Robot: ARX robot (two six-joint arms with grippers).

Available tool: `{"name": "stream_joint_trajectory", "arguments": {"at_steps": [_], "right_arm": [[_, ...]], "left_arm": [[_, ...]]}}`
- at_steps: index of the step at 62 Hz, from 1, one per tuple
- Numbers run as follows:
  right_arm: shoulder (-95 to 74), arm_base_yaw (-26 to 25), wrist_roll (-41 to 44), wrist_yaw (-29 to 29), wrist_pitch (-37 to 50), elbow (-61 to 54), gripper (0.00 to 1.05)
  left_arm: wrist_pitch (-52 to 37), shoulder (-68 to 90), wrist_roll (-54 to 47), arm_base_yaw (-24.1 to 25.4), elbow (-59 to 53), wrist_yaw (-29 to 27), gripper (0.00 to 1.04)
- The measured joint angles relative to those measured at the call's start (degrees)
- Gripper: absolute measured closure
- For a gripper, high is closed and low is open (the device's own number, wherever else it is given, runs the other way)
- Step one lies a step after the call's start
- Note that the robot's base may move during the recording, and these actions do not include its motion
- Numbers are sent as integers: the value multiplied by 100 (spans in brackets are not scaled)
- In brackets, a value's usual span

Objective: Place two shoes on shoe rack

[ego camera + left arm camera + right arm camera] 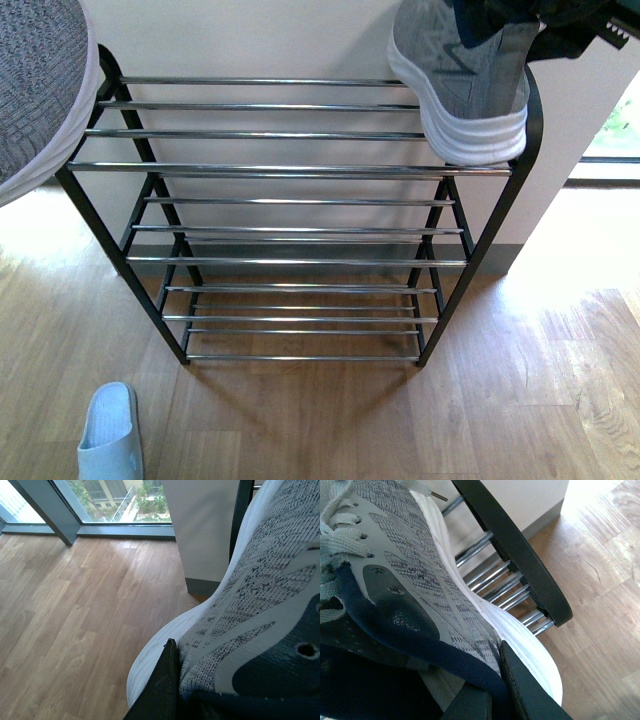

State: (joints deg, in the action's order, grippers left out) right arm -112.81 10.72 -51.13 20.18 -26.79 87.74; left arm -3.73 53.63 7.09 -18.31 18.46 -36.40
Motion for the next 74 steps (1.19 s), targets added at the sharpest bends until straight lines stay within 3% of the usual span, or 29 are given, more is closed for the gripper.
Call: {"name": "stream_joint_trajectory", "arguments": {"at_steps": [55, 74], "right_arm": [[2, -39, -17, 229, 44, -522, 103], [2, 151, 9, 96, 542, -656, 103]], "left_arm": [[0, 0, 0, 0, 0, 0, 103], [0, 0, 0, 0, 0, -2, 103]]}}
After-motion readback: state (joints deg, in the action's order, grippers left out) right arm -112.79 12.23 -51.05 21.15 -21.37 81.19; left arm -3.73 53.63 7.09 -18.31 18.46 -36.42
